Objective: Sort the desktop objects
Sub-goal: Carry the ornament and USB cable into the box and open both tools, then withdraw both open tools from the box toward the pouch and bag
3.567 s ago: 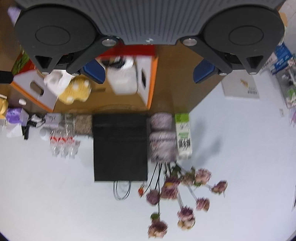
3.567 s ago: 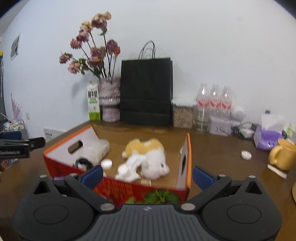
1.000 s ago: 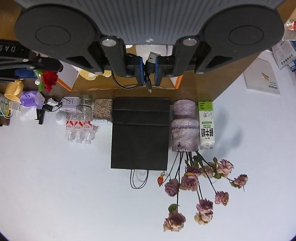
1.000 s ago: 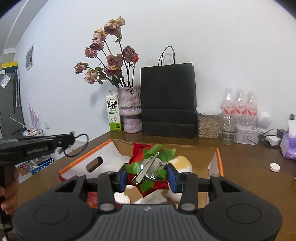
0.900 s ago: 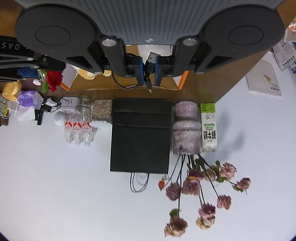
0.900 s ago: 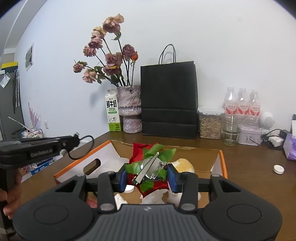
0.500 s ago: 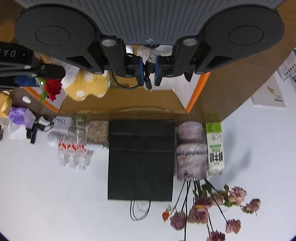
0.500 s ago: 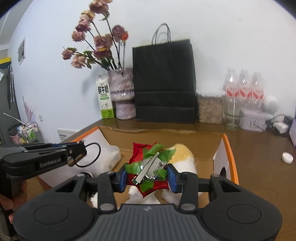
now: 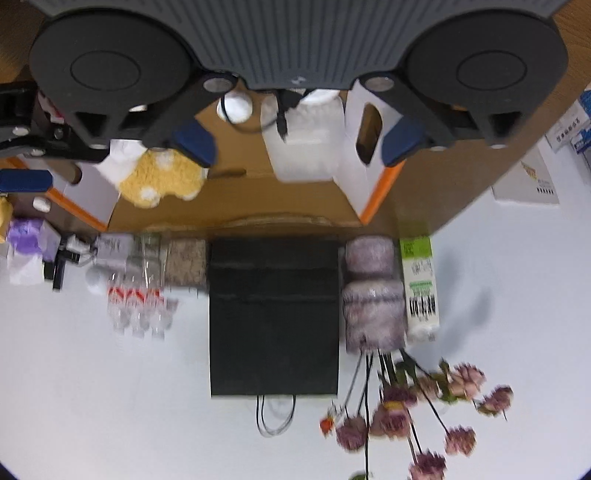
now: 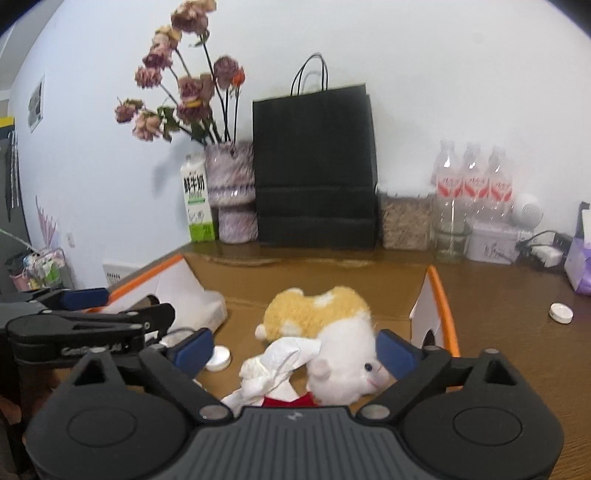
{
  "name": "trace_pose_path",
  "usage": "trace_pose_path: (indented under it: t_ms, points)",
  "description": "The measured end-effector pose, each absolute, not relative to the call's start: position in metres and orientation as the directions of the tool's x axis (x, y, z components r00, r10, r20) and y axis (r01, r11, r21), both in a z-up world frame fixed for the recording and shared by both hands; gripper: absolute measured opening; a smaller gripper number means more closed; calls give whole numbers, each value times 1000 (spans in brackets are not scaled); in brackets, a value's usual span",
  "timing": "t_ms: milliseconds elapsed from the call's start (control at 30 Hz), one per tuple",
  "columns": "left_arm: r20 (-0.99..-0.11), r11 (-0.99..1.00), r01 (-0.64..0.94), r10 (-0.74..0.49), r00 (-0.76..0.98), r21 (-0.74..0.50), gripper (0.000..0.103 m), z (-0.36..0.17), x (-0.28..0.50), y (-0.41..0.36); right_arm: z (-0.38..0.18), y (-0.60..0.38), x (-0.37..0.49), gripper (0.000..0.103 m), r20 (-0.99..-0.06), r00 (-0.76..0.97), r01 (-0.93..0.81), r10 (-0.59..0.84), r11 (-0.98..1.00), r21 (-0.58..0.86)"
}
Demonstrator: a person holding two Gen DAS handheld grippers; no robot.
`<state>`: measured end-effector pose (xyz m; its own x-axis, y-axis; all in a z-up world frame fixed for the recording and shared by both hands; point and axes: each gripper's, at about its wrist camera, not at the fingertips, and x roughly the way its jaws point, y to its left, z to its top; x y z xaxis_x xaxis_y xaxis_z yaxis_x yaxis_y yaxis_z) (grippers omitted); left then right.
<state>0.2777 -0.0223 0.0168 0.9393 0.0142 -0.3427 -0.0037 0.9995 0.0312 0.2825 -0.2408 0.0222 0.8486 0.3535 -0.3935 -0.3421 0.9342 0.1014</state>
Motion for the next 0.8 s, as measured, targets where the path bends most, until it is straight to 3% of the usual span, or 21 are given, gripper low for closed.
trace_pose_path:
  t_ms: [800]
  points:
    - [-322, 997, -66, 78, 944, 47, 103, 21, 274, -23, 28, -240, 275, 103, -372, 869, -327, 327, 943, 65]
